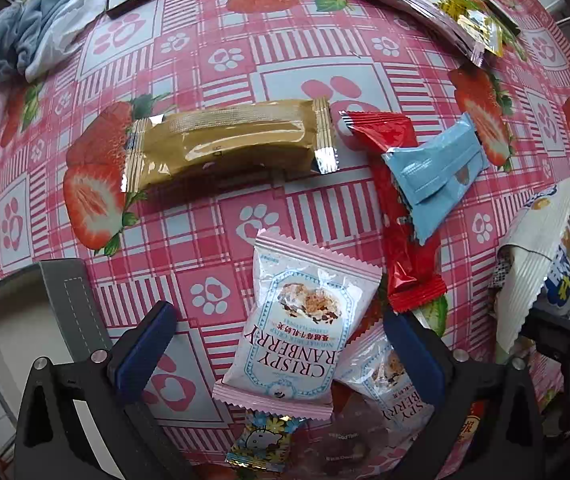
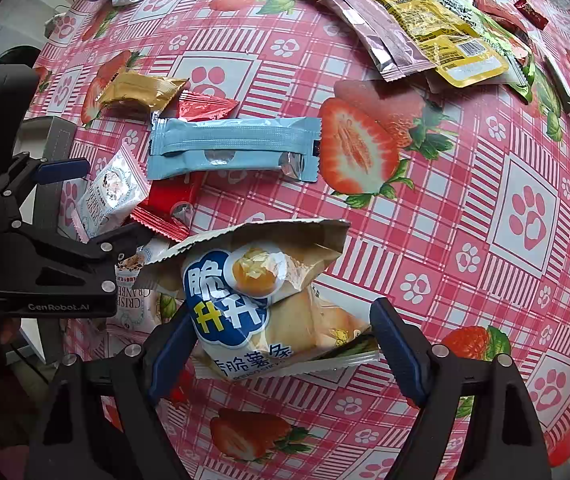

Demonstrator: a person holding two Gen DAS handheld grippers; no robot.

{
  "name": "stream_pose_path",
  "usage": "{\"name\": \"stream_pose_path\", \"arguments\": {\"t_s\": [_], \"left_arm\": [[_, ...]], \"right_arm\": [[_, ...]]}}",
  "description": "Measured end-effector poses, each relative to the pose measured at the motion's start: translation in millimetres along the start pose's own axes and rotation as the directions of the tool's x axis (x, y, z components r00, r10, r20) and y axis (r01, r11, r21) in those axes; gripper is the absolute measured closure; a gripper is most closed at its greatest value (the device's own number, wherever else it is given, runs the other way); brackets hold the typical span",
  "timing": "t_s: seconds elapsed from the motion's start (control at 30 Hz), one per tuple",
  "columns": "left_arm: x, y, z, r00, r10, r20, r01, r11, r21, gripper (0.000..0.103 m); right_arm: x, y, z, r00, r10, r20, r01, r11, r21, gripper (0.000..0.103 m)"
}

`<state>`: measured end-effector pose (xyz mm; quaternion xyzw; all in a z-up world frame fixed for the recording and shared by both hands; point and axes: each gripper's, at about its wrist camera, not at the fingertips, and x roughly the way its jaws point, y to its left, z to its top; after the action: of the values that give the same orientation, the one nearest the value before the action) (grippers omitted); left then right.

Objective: Organize snacks
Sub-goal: 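Grasp the large chip bag with the right gripper while the left grasps a Crispy Cranberry packet, then carry both packets over the white tray and open both grippers to drop them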

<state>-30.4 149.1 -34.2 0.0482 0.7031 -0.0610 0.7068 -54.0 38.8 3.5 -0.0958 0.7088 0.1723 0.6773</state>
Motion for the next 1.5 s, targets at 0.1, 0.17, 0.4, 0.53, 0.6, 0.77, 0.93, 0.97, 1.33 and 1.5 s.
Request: {"name": "stream_pose_path", "arguments": {"t_s": [0.1,0.17,0.4,0.53,0.6,0.77,0.93,0.97,1.33,1.5], "left_arm": [[-3,11,-5,1.000,-0.005,-0.020,0.005,1.000,0.002,0.000],[-5,10,-5,1.000,-0.008,-0.021,0.008,1.000,0.004,0.002],[-33,8,-8,0.999,-0.015,0.035,0.014,1.000,0.019,0.059],[-37,15,-9,0.998,-0.040,0.042,0.041,0.999,-0.016,0.061],[-47,13,-14,0.998,-0.045,0.054,0.046,0.999,-0.024,0.061],[-71,16,-25,0.993,-0.062,0.103,0.068,0.996,-0.056,0.061],[-102,30,-50,0.985,-0.073,0.156,0.091,0.990,-0.112,0.061],[-109,35,-53,0.983,-0.074,0.166,0.095,0.987,-0.128,0.061],[-148,108,-117,0.974,-0.001,0.225,0.069,0.953,-0.294,0.061],[-152,148,-137,0.973,0.045,0.226,0.046,0.923,-0.382,0.061]], "right_arm": [[-3,-4,3,1.000,0.003,0.001,-0.003,1.000,0.014,0.018],[-10,-8,-14,1.000,-0.005,0.005,0.005,1.000,0.021,0.018],[-28,-6,-26,1.000,0.006,0.026,-0.008,0.998,0.067,0.019],[-34,-12,-29,0.999,0.015,0.039,-0.019,0.995,0.096,0.019],[-40,-14,-32,0.998,0.029,0.050,-0.035,0.993,0.111,0.019],[-58,-14,-35,0.997,0.048,0.063,-0.055,0.990,0.127,0.019],[-74,-3,-41,0.996,0.056,0.072,-0.064,0.991,0.115,0.019],[-75,0,-40,0.996,0.057,0.073,-0.065,0.992,0.111,0.019],[-85,62,-18,0.994,0.074,0.076,-0.074,0.997,0.004,0.019],[-82,108,-2,0.994,0.087,0.061,-0.082,0.994,-0.079,0.019]]}}
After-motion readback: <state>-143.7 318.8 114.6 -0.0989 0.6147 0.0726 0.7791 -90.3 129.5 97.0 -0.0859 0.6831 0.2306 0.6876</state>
